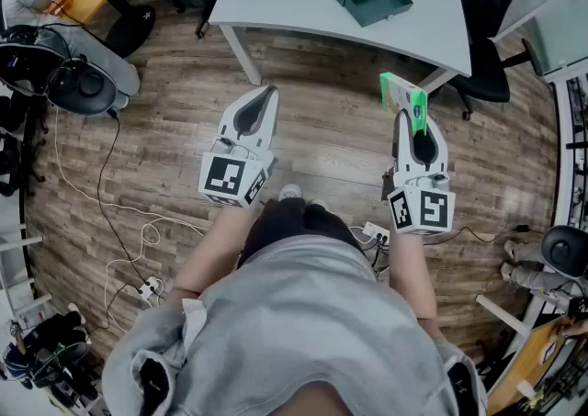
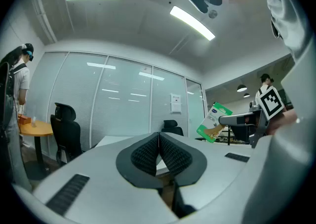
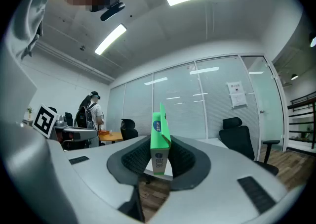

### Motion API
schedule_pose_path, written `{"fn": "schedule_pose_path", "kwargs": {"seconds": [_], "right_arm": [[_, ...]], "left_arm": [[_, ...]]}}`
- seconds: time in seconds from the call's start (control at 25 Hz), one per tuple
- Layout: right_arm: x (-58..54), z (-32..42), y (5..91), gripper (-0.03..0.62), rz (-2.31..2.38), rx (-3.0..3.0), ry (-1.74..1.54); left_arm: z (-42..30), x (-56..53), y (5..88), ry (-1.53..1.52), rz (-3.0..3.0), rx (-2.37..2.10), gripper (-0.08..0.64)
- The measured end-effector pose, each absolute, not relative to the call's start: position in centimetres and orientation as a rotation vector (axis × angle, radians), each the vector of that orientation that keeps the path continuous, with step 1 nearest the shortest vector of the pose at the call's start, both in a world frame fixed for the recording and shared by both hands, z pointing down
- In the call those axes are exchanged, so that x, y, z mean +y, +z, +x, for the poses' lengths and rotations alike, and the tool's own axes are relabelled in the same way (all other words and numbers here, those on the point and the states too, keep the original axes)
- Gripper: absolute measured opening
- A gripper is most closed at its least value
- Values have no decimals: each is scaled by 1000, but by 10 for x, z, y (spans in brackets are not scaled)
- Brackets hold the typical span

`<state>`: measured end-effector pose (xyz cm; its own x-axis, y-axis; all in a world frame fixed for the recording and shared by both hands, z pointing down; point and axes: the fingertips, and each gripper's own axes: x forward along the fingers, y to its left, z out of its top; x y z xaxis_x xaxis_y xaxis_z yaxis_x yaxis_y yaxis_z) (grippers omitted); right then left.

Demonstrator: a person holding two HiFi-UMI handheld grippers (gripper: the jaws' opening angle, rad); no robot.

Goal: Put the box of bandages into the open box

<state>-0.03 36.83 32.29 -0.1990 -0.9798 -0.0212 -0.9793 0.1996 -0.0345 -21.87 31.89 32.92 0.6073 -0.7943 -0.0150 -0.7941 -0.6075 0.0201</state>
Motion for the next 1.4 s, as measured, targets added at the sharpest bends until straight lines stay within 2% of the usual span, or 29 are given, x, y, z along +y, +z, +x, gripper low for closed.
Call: {"fn": "schedule_pose_path", "kwargs": {"seconds": [0.48,0.72,1.04,1.4], "right_arm": [[396,52,315,118,-1873,2349,-64],[372,71,315,118,-1859,2333,-94],[297,80,315,118,-1854,2320,-87],[158,96,305,118,-1907,2233,-101]], "left_arm": [[-167,339,334,-23,2823,-1375,20],[-153,318,328,-27,2804,-1397,20],[-144,235,336,-59,2814,-1376,20],[-132,87,322,-99,2868,-1281,20]]}}
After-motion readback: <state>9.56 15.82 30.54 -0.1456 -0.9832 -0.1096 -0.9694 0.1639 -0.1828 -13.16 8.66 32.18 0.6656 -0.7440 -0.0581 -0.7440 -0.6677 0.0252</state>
